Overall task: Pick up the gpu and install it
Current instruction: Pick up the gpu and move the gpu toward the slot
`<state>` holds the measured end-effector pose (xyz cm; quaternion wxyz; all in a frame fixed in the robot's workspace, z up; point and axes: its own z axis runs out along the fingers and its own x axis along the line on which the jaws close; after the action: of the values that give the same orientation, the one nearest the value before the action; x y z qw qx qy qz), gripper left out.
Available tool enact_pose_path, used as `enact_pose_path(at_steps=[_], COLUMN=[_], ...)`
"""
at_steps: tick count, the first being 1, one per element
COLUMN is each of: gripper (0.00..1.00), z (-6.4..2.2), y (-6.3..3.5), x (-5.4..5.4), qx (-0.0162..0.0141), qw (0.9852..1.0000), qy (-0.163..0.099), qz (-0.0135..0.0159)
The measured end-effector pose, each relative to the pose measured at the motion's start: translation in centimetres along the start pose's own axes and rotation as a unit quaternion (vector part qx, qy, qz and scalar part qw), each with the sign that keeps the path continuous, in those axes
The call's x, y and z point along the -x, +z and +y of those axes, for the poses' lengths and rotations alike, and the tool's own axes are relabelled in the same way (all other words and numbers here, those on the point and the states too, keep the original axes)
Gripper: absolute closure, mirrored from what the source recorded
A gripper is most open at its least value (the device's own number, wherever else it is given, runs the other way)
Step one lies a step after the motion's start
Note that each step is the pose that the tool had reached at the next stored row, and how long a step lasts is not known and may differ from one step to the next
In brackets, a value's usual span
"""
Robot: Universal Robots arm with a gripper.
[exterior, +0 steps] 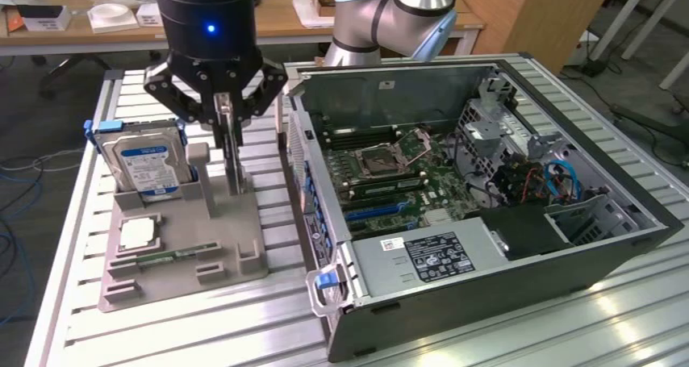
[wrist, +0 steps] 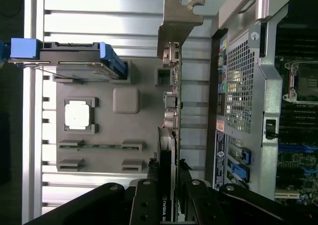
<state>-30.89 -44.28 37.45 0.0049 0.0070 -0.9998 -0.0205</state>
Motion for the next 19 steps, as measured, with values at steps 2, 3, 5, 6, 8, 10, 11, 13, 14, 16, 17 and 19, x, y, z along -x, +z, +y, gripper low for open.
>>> enact_pose_path(at_steps=[2,3,5,6,8,10,11,13,14,16,17,19], gripper=[0.74,0.74,0.74,0.74,0.74,0.74,0.74,0.74,0.74,0.74,0.74,0.74], z=[0.00,0.00,0.00,0.00,0.00,0.01,0.01,0.01,0.01,0.01,0.02,0.02], y=[-0.09,-0.13,-0.21,-0.25,-0.33,-0.43,-0.48,-0.57,-0.62,-0.70,-0.74,-0.84], x=[0.00,0.00,0.00,0.00,0.00,0.00,0.00,-0.01,-0.01,-0.01,-0.01,-0.01], qx=[0.0001,0.0001,0.0002,0.0002,0.0003,0.0004,0.0004,0.0005,0.0005,0.0006,0.0006,0.0006], qw=[1.0000,1.0000,1.0000,1.0000,1.0000,1.0000,1.0000,1.0000,1.0000,1.0000,1.0000,1.0000], qy=[0.000,0.000,0.000,0.000,0.000,0.000,0.000,0.000,0.000,0.000,0.000,0.000], qz=[0.0000,0.0000,0.0000,0.0000,0.0000,0.0000,0.0000,0.0000,0.0000,0.0000,0.0000,0.0000])
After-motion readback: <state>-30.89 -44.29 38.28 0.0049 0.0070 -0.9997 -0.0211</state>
